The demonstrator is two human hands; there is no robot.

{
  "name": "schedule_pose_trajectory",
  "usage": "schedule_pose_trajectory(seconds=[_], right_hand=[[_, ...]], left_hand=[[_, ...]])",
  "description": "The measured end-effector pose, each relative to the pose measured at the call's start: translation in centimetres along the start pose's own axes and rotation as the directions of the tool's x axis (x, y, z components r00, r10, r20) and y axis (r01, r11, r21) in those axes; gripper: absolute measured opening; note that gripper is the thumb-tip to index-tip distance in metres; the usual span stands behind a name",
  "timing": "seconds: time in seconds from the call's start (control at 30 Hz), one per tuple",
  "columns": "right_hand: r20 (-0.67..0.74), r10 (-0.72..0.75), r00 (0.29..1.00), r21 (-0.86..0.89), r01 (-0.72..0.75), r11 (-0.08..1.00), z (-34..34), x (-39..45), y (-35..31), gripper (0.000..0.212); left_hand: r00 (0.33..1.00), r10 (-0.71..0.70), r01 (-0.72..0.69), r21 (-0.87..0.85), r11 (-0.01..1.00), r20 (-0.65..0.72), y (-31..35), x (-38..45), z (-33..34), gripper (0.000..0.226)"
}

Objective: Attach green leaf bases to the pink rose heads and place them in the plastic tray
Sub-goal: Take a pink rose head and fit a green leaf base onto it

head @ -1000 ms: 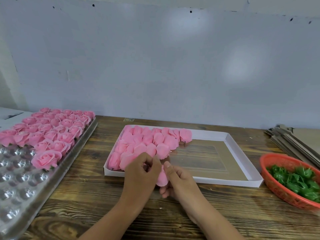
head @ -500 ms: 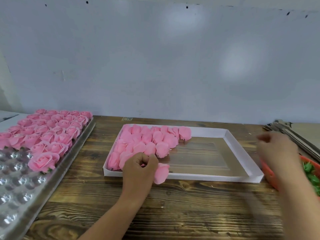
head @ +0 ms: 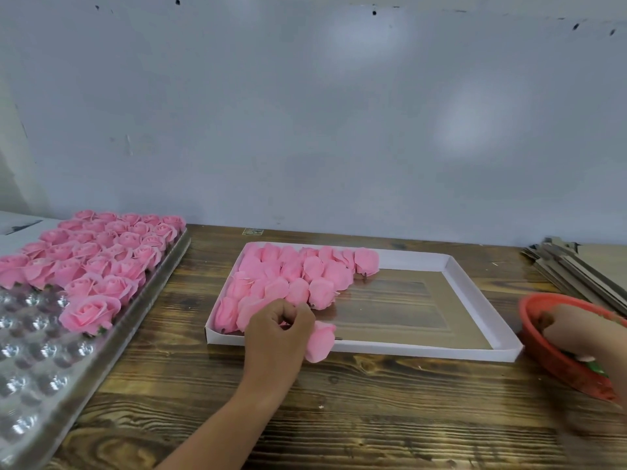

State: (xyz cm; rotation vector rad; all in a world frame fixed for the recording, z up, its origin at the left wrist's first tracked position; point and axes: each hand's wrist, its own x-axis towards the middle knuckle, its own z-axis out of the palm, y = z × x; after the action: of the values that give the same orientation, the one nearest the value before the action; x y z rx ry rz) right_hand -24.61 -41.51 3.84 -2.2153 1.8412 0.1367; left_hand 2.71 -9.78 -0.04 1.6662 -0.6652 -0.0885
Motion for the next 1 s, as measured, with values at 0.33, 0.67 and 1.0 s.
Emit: schedule_pose_trajectory(seconds=[0.33,0.67,1.0], right_hand=[[-0.209,0.015,0.978,0.165,0.020,0.986,-1.1,0.5,1.2,0.019],[-0.380,0.075,0.922,0.275,0.035,0.961,-1.3,2.5,3.3,0.025],[-0.351,0.101,0.931,0.369,0.038,0.929,0.5,5.0,6.0,0.010]], left_hand=[[1.000,0.010,-0.010,-0.007,1.000,0.007,0.0,-0.1,0.0,0.028],[1.000,0.018,-0.018,-0.029,0.999,0.014,0.1,-0.1,0.0,0.028],[1.000,0.013,-0.012,-0.023,1.000,0.019,0.1,-0.1,0.0,0.026]])
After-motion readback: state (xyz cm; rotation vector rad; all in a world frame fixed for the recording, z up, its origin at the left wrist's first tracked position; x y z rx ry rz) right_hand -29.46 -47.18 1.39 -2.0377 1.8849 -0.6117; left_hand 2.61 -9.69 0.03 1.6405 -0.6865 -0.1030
